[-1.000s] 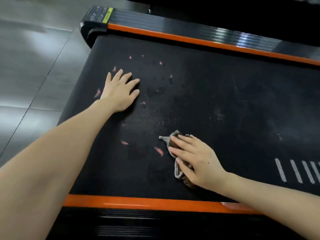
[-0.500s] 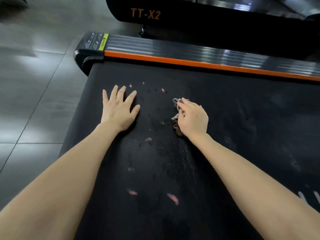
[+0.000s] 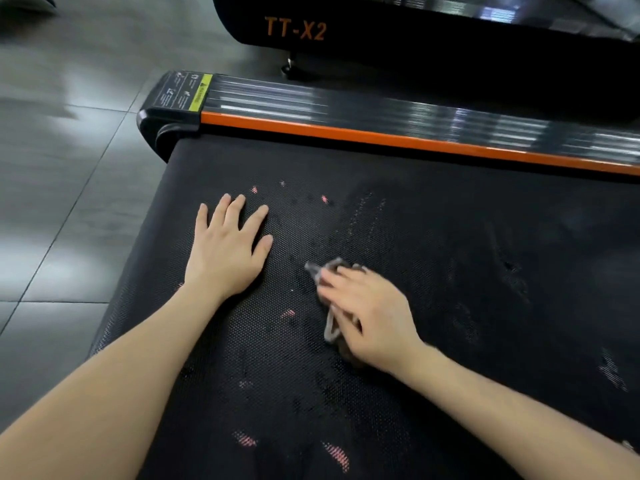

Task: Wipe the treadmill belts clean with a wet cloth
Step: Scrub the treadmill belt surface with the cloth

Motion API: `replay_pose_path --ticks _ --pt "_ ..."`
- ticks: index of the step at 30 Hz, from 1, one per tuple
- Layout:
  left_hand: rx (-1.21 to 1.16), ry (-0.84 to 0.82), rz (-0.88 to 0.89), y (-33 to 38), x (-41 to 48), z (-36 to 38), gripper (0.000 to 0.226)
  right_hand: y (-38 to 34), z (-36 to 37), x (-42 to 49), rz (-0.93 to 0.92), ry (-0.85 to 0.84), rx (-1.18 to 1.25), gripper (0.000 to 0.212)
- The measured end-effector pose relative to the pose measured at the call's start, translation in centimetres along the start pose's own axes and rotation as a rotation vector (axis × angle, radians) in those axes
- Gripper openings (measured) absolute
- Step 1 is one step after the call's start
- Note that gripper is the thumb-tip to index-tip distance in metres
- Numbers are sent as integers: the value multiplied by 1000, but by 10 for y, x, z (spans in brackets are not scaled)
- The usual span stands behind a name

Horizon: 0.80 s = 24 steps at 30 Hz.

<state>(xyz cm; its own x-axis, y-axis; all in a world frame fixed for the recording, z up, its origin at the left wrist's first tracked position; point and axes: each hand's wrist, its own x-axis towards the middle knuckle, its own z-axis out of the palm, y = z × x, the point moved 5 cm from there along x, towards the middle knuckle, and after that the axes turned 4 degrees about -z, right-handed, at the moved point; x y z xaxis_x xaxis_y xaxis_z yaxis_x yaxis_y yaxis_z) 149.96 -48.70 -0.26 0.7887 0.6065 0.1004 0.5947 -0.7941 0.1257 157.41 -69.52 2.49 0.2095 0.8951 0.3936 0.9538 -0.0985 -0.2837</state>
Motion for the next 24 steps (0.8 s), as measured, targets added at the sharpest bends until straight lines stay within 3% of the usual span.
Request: replay_pose_path --ticks 4,8,10,14,16,21,24 --pt "11 -11 -2 -1 1 1 70 22 3 21 -89 -19 -34 33" --pt "7 -5 -8 0 0 0 70 96 18 111 332 -11 -116 31" --pt "3 3 -13 -1 1 0 69 101 25 136 440 4 -157 28" --pt "5 -4 -10 -1 1 0 69 44 39 120 138 85 -103 29" --pt "6 -3 -9 -1 1 0 69 27 38 101 14 57 -61 46" --pt "-1 -10 -18 -1 0 -2 67 30 31 85 -57 -217 -114 102" --pt "-12 -16 -22 0 0 -3 69 31 37 86 -81 -223 -133 100"
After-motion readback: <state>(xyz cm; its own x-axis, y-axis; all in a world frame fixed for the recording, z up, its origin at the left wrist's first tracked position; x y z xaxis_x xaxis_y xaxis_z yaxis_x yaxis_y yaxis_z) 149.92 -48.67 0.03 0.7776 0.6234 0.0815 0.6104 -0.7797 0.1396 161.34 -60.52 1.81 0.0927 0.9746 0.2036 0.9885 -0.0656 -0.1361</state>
